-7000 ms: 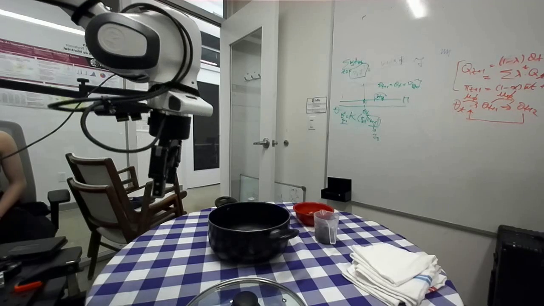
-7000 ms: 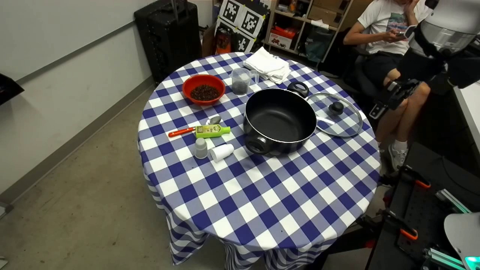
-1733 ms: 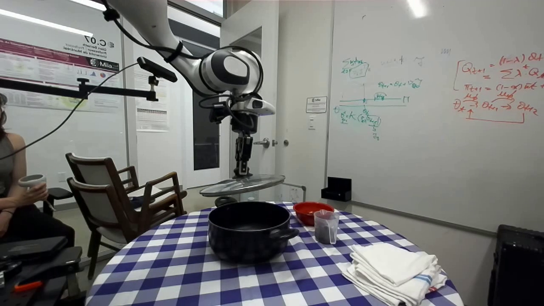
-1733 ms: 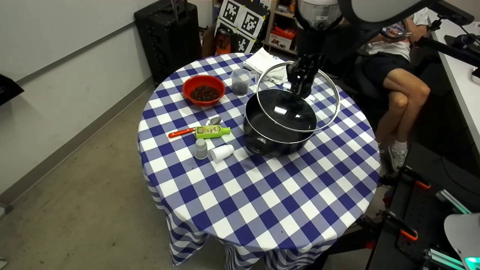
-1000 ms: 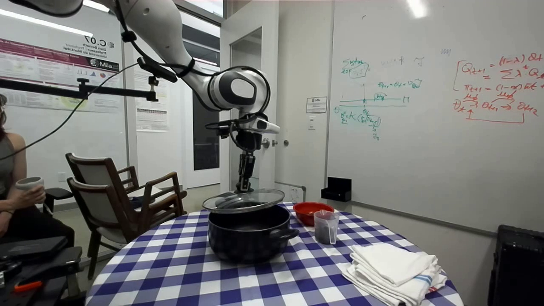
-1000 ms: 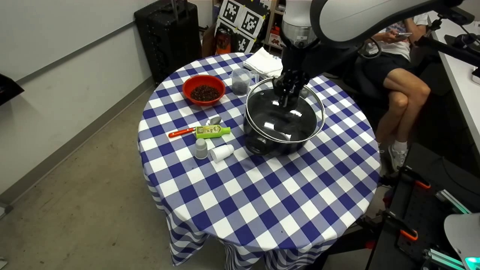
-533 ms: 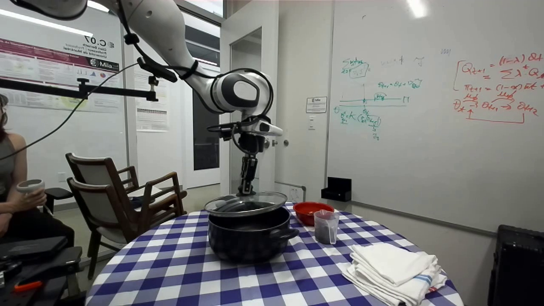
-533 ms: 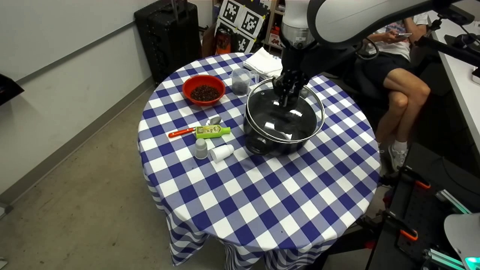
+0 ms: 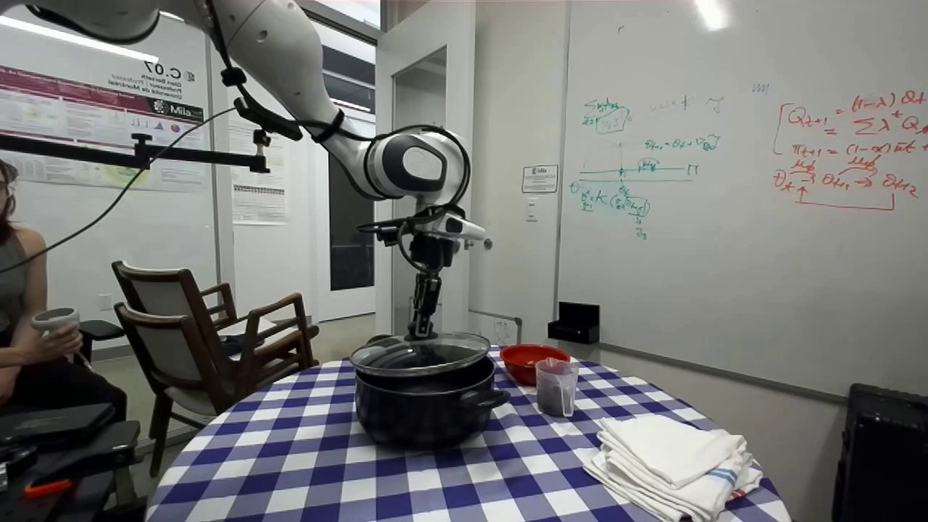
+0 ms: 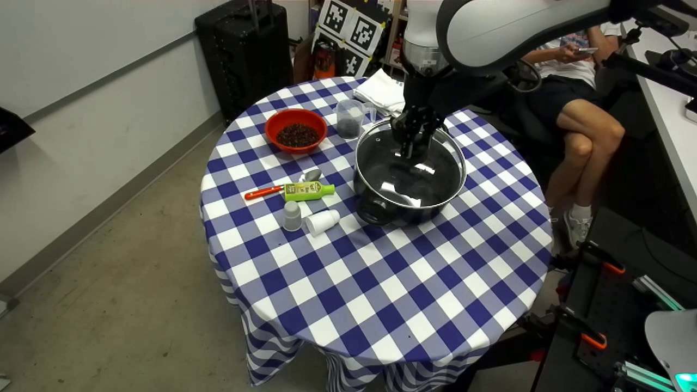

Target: Put the glass lid on the pot

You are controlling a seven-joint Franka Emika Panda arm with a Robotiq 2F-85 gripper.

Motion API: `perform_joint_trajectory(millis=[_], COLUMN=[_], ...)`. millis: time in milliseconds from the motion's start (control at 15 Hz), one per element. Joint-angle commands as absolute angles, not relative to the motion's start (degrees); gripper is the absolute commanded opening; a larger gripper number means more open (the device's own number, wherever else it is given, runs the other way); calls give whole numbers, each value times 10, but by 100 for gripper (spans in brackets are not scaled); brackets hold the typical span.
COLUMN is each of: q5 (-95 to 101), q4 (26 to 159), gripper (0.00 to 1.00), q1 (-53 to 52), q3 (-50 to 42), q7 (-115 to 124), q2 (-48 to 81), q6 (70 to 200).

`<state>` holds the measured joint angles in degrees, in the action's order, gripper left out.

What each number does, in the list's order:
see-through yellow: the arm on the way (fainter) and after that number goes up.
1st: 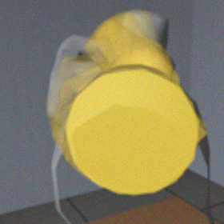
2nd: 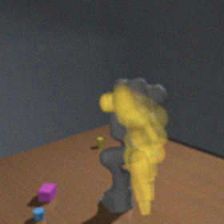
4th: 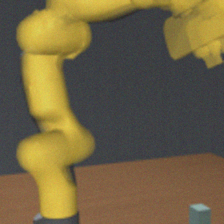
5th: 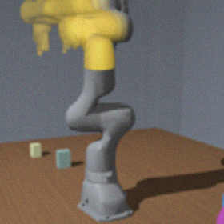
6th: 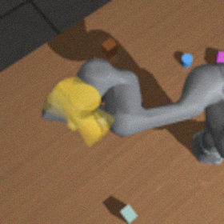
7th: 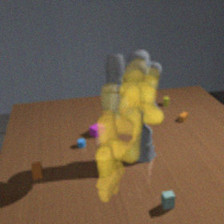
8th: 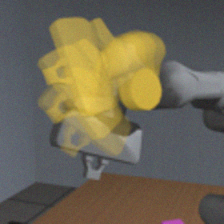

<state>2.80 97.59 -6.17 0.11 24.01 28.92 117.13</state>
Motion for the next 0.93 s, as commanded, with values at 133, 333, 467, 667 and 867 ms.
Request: perform_joint_trajectory(millis=[133,333,467,667,867], q5=[18,16,15,10,3], q4=[940,936,936,942,947], gripper=[25,25,25,25,25], q1=[-60,-58,-57,-57,-57], q3=[-9,-11,-11,-9,-7], q7=[235,234,233,230,230], q2=[302,307,308,305,303], q6=[1160,1161,1161,1153,1155])
